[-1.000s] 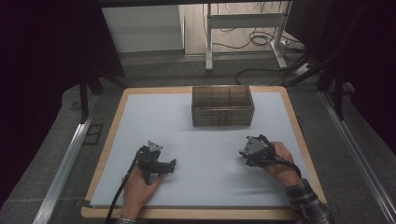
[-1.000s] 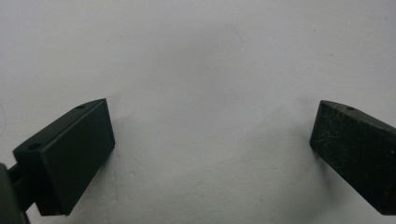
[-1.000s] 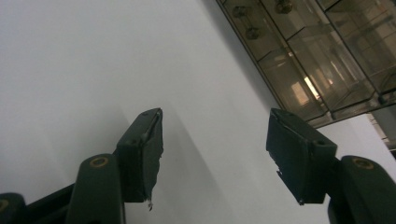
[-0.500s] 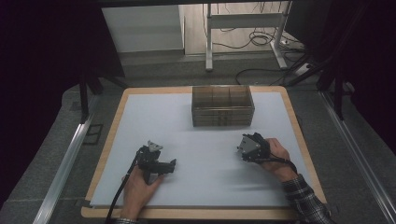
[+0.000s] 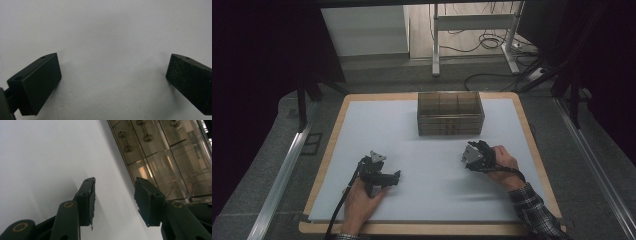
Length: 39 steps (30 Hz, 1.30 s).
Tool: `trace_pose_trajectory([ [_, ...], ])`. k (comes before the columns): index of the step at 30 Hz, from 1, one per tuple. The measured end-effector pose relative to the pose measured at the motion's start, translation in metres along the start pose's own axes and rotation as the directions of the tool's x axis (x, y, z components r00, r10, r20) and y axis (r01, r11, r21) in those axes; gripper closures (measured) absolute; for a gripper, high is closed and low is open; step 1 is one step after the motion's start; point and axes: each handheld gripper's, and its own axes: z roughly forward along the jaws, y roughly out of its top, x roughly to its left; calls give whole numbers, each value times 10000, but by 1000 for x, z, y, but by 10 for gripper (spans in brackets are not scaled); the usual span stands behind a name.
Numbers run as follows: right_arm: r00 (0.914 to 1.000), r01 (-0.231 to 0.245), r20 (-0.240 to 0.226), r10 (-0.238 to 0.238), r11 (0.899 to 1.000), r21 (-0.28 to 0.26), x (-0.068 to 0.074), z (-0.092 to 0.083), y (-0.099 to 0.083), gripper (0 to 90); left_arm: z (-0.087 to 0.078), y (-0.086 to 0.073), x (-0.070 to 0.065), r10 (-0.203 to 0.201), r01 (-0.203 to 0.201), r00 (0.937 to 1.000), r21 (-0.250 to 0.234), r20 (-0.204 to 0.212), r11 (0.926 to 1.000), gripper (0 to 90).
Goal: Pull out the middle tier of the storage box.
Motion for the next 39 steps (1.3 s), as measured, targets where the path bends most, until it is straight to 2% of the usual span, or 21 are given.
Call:
trace_pose_trajectory([
  [13,9971,532,546,-535,9986,63,0,11,13,531,0,0,0,-2,2,10000,1,0,10000,0],
  [16,9948,771,648,-781,9969,165,-1,12,16,531,0,0,0,-6,6,10000,-4,1,10000,0],
  [24,9899,984,1003,-1001,9949,218,-1,18,23,533,0,0,0,-6,6,10000,-2,2,10000,0],
  [27,9832,1331,1223,-1356,9907,283,-2,20,26,537,0,0,0,-5,5,10000,0,3,10000,0],
  [34,9721,1703,1566,-1748,9845,415,-2,27,31,539,0,0,0,-8,8,10000,-3,-1,10000,0],
  [35,9633,1951,1774,-2015,9794,530,-1,29,33,542,0,0,0,-8,8,10000,-1,1,10000,0],
  [36,9633,1951,1774,-2015,9794,530,-1,29,33,542,0,0,0,-8,8,10000,-1,1,10000,0],
  [37,9561,2168,1879,-2250,9741,634,-1,31,35,550,0,0,0,-6,6,10000,0,0,10000,0],
  [39,9504,2335,1944,-2427,9699,694,0,33,36,550,0,0,0,-7,7,10000,0,1,10000,0],
])
